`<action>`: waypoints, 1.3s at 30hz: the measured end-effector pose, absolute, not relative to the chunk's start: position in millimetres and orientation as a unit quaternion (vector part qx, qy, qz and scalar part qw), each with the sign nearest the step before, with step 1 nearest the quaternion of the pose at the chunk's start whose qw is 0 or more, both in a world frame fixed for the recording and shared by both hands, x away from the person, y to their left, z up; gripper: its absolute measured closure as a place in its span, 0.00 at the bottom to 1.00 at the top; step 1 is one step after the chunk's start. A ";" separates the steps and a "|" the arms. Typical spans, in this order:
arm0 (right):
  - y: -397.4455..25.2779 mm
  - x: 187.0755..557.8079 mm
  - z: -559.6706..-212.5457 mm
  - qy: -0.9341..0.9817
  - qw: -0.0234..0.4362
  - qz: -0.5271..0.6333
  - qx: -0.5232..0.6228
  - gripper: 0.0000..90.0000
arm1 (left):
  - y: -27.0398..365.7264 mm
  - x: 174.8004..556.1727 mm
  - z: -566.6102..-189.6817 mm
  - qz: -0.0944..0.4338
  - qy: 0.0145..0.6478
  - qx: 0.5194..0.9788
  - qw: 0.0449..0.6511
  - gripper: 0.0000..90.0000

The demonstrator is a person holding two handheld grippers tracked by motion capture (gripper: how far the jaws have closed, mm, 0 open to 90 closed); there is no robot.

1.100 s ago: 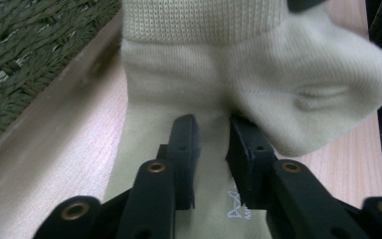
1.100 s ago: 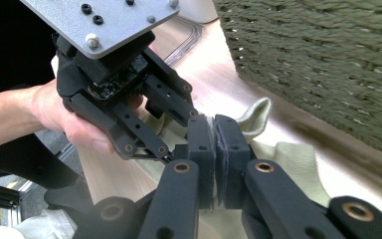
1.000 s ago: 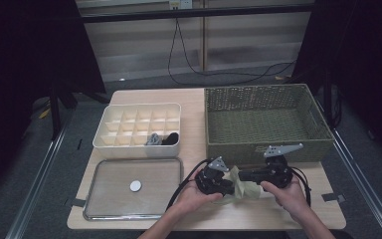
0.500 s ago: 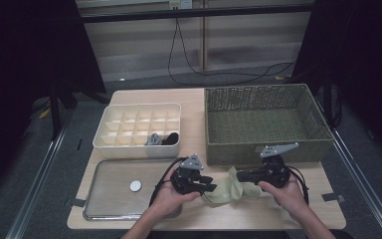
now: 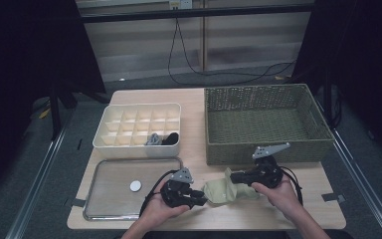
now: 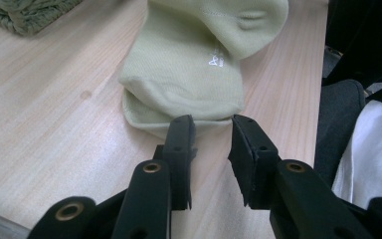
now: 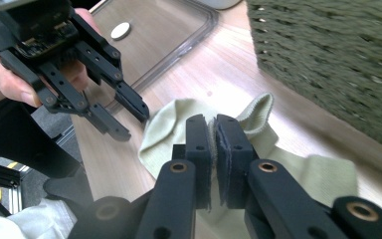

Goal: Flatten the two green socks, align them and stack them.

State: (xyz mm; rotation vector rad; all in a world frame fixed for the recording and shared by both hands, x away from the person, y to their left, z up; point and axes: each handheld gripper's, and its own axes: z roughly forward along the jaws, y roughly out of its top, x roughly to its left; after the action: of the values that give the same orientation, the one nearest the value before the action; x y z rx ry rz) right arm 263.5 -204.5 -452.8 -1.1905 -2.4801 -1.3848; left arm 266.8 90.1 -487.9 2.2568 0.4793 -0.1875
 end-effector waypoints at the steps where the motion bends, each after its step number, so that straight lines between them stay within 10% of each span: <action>1: -201.2 263.6 -453.1 -0.807 0.032 -0.452 -0.379 0.95 | 90.0 266.8 -487.7 -0.073 0.188 0.895 0.398 0.78; 39: -176.2 263.7 -469.1 -0.818 0.054 -0.433 -0.374 0.88 | 88.5 269.4 -495.3 -0.062 0.191 0.900 0.387 0.76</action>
State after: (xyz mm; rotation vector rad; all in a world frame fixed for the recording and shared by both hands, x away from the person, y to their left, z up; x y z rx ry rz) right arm 263.7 -176.2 -469.1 -1.1378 -2.4851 -1.3171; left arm 269.4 88.5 -495.3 2.2913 0.4860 -0.1588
